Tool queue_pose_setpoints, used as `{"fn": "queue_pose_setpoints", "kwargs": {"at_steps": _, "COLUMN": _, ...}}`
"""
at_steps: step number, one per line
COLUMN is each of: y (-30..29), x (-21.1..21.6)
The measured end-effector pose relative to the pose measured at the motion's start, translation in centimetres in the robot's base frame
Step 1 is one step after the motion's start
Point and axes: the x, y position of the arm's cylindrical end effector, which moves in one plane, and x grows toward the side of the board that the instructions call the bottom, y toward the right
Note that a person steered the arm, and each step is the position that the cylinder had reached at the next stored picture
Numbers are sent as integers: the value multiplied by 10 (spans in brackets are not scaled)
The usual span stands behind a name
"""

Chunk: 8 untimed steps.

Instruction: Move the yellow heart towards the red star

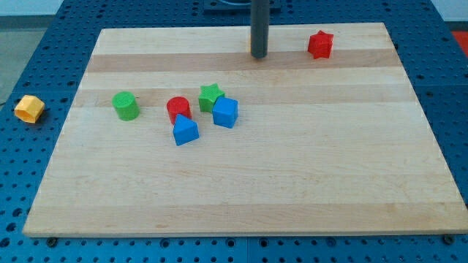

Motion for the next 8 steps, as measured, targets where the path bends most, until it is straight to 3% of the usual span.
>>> {"fn": "queue_pose_setpoints", "kwargs": {"at_steps": 1, "y": -21, "x": 23}}
{"fn": "queue_pose_setpoints", "kwargs": {"at_steps": 2, "y": -57, "x": 2}}
{"fn": "queue_pose_setpoints", "kwargs": {"at_steps": 3, "y": -81, "x": -56}}
{"fn": "queue_pose_setpoints", "kwargs": {"at_steps": 4, "y": -18, "x": -77}}
{"fn": "queue_pose_setpoints", "kwargs": {"at_steps": 5, "y": 1, "x": -49}}
{"fn": "queue_pose_setpoints", "kwargs": {"at_steps": 7, "y": -13, "x": -41}}
{"fn": "queue_pose_setpoints", "kwargs": {"at_steps": 8, "y": -91, "x": -13}}
